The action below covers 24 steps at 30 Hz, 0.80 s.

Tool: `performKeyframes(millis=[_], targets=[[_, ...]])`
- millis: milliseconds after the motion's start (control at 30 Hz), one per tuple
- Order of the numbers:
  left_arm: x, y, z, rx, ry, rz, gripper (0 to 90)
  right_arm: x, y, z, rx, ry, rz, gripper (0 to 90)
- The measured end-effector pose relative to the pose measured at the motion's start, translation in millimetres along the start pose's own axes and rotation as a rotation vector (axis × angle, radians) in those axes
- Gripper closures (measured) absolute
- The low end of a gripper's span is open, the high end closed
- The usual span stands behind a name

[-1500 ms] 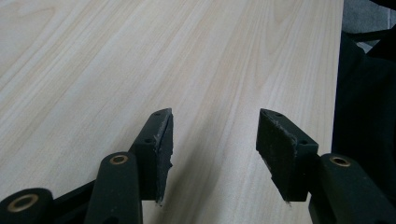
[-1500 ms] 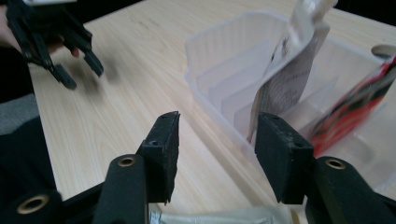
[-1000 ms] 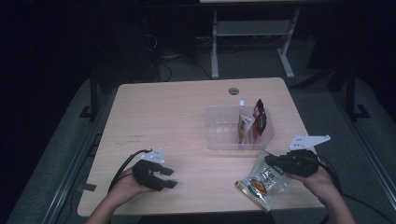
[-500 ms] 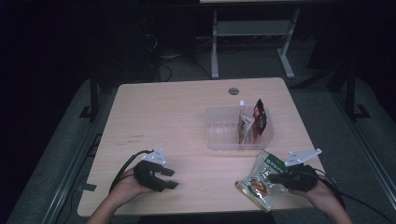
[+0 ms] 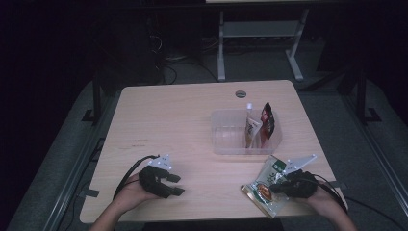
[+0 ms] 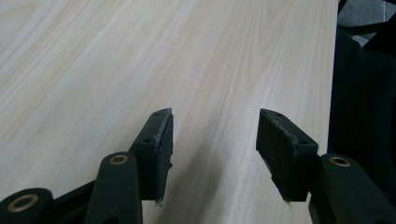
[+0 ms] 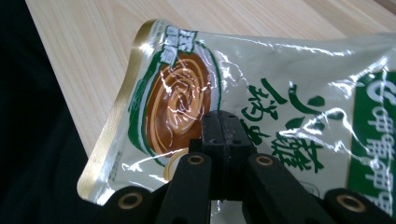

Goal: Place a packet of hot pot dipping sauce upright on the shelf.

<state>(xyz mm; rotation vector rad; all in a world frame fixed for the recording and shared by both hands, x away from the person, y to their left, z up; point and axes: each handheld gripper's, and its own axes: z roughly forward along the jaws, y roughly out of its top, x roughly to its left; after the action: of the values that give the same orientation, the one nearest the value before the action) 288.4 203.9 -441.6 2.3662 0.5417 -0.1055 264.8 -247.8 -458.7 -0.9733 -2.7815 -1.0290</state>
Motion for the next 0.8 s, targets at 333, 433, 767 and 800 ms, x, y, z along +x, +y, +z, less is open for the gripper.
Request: performKeyframes(millis=[333, 433, 767, 800], targets=[[-0.8, 0.9, 1.9, -0.010, 0.001, -0.002, 45.7, 13.2, 24.3, 22.0, 0.030, 0.048, -0.068, 90.0], [-1.3, 2.1, 2.6, -0.015, 0.001, 0.002, 45.7, 19.9, 34.1, 30.9, 0.034, 0.054, -0.101, 90.0], [-8.4, 23.1, 11.7, -0.043, -0.007, 0.038, 45.7, 15.1, 30.6, 16.8, -0.066, 0.029, -0.046, 82.6], [-9.2, 27.2, 13.9, -0.054, -0.007, 0.041, 45.6, 14.3, 29.9, 13.6, -0.078, 0.012, -0.033, 80.4]])
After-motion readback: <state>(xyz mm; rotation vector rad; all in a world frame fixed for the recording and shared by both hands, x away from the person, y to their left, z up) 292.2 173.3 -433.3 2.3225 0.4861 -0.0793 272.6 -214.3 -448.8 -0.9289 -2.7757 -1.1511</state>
